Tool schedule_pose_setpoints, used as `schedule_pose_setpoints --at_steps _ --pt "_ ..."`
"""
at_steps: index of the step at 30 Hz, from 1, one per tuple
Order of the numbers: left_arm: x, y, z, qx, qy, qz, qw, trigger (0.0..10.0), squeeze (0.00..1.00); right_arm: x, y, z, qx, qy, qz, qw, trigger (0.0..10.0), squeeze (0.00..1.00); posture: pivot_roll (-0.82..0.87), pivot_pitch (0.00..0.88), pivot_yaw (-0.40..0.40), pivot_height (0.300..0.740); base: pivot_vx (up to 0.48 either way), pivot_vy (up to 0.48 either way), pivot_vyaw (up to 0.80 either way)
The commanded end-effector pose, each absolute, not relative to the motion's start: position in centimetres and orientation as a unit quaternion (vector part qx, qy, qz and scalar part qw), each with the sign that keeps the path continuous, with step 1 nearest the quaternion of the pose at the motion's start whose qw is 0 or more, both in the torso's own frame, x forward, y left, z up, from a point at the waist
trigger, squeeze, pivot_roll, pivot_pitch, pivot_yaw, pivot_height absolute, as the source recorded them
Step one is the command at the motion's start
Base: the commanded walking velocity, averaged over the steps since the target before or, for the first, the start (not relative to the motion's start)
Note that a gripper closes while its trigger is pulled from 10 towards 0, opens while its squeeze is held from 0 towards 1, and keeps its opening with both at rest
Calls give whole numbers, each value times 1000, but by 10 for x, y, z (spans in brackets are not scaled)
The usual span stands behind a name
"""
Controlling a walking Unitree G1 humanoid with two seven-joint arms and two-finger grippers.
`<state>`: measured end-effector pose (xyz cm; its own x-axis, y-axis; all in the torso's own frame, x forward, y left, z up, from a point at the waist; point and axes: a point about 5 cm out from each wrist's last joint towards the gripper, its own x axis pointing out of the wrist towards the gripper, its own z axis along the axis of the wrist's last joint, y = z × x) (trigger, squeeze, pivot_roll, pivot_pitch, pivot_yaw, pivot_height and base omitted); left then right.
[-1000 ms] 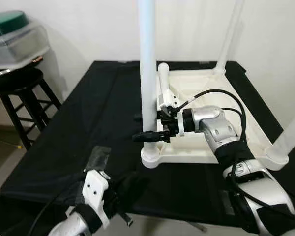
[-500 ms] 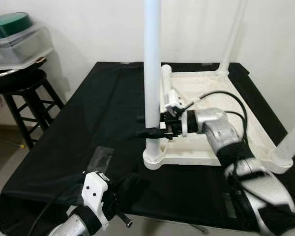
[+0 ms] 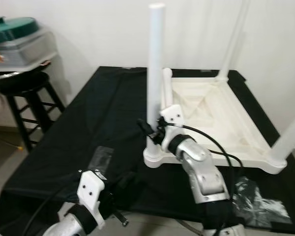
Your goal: Building children table
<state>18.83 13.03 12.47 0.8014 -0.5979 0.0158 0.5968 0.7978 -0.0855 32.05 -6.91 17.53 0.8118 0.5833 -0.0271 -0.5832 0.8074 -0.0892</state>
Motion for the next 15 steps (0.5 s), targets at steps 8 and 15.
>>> schedule_pose_setpoints --at_steps 8,15 --pt "188 132 122 -38 15 -313 949 10000 0 307 -56 193 61 -12 485 872 10000 1000 34 71 21 740 0 0 0" --pt "189 129 120 -38 15 -313 949 10000 0 322 -75 205 -21 -36 585 810 10000 0 46 55 13 740 0 0 0"
